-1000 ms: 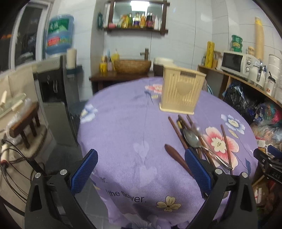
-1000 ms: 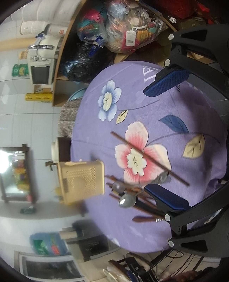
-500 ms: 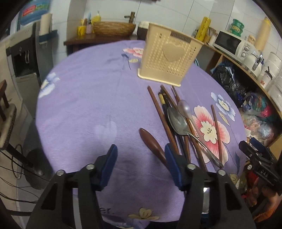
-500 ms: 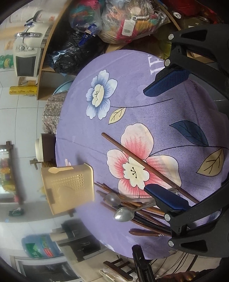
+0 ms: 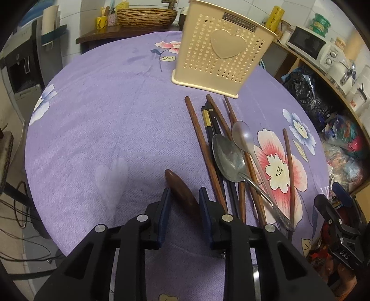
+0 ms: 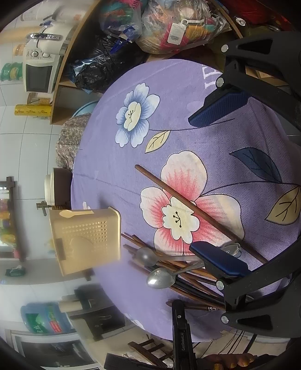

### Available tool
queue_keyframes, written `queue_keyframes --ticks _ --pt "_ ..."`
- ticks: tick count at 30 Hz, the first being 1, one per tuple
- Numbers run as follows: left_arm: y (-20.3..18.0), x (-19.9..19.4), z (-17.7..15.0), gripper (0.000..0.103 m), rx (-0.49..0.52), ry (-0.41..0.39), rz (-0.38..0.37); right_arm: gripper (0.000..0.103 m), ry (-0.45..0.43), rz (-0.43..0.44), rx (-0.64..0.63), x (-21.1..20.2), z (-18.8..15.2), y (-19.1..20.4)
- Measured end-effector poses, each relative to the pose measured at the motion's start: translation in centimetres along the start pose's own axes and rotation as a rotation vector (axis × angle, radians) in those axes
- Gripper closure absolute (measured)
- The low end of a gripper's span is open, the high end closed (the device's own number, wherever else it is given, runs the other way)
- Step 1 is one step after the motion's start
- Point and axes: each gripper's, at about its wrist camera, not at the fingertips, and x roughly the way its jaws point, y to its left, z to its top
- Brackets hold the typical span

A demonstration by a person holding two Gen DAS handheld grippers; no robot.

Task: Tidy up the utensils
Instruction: 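Move the left tool to the wooden-handled spoon while the right tool approaches a brown chopstick, then close the left tool on the wooden-handled spoon while the right tool grasps the brown chopstick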

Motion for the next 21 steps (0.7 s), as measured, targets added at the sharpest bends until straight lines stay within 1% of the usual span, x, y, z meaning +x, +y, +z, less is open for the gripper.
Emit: queue_keyframes --ticks 5,9,12,14,15,17,18,20,21 --pt "-0.5 0.9 1.2 0.079 0.042 0.005 -0.018 0.005 0.020 0.003 0.008 0.9 0.7 -0.2" --pt "-0.5 1.8 2.7 0.081 0.089 0.022 -0.009 0.005 0.028 0.003 0.006 1.5 1.6 -0.4" --pt "0.1 2.0 3.4 0.084 0.091 0.031 -0.004 0.005 0.038 0.016 0.021 1.9 1.9 -0.6" --pt "0.0 2.1 3.6 0.085 0.093 0.037 -0.014 0.006 0.056 0.031 0.035 2.5 2.2 -0.7" --pt "0.0 2.1 3.6 0.085 0.098 0.036 -0.014 0.008 0.070 0.039 0.045 2.9 2.3 -0.7" --pt "-0.2 2.1 3.6 0.085 0.103 0.030 -0.012 0.019 0.101 0.069 0.070 3.7 2.8 -0.9" --pt "-0.3 2.1 3.6 0.085 0.104 0.030 -0.016 0.023 0.114 0.079 0.087 4.2 3.1 -1.2" --pt "-0.2 2.3 3.8 0.085 0.101 0.033 -0.022 0.035 0.133 0.083 0.112 5.1 3.7 -1.4" --pt "-0.1 2.4 3.9 0.085 0.100 0.034 -0.018 0.038 0.144 0.081 0.118 5.6 4.1 -1.5"
